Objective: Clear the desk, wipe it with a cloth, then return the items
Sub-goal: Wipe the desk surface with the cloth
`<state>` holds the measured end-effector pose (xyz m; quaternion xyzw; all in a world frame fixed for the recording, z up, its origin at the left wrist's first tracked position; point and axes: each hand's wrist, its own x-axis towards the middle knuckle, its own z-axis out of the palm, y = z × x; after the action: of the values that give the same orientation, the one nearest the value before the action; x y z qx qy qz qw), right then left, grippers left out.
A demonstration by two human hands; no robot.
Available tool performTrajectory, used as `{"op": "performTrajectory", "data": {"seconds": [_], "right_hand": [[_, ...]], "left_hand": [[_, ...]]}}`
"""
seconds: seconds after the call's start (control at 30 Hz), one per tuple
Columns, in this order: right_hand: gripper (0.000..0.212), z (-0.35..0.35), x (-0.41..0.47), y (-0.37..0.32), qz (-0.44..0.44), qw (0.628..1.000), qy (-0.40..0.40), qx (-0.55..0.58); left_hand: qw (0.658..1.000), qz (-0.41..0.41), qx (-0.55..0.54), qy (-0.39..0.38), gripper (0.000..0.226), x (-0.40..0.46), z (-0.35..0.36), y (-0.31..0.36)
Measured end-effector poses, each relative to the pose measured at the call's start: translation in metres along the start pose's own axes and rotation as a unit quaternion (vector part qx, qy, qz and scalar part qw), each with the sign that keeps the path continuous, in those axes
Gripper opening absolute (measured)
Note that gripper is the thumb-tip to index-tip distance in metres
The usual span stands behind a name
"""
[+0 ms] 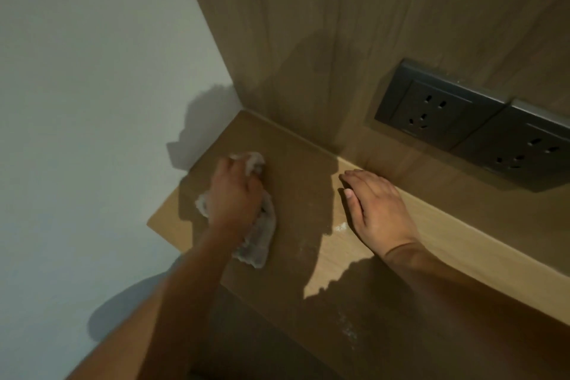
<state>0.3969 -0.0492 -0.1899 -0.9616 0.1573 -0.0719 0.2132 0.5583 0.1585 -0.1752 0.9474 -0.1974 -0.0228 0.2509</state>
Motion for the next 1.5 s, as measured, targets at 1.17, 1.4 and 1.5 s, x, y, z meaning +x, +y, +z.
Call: {"op": "performTrajectory", "data": {"seconds": [1.17,1.4,1.5], "right_hand": [[0.051,0.002,-0.001,0.001,0.0,1.0,0.001,0.0],[0.05,0.001,-0.002,0.0,-0.001,1.0,0.01,0.005],[0.05,0.002,-0.002,0.0,0.0,1.0,0.014,0.007]], "left_hand": [[0.984,-0.097,0.146,-0.012,0.034,0.106,0.026,0.032],[0.988,0.076,0.12,-0.065,0.041,0.092,0.017,0.02],[0.987,0.04,0.147,-0.043,0.042,0.091,0.02,0.019]]}}
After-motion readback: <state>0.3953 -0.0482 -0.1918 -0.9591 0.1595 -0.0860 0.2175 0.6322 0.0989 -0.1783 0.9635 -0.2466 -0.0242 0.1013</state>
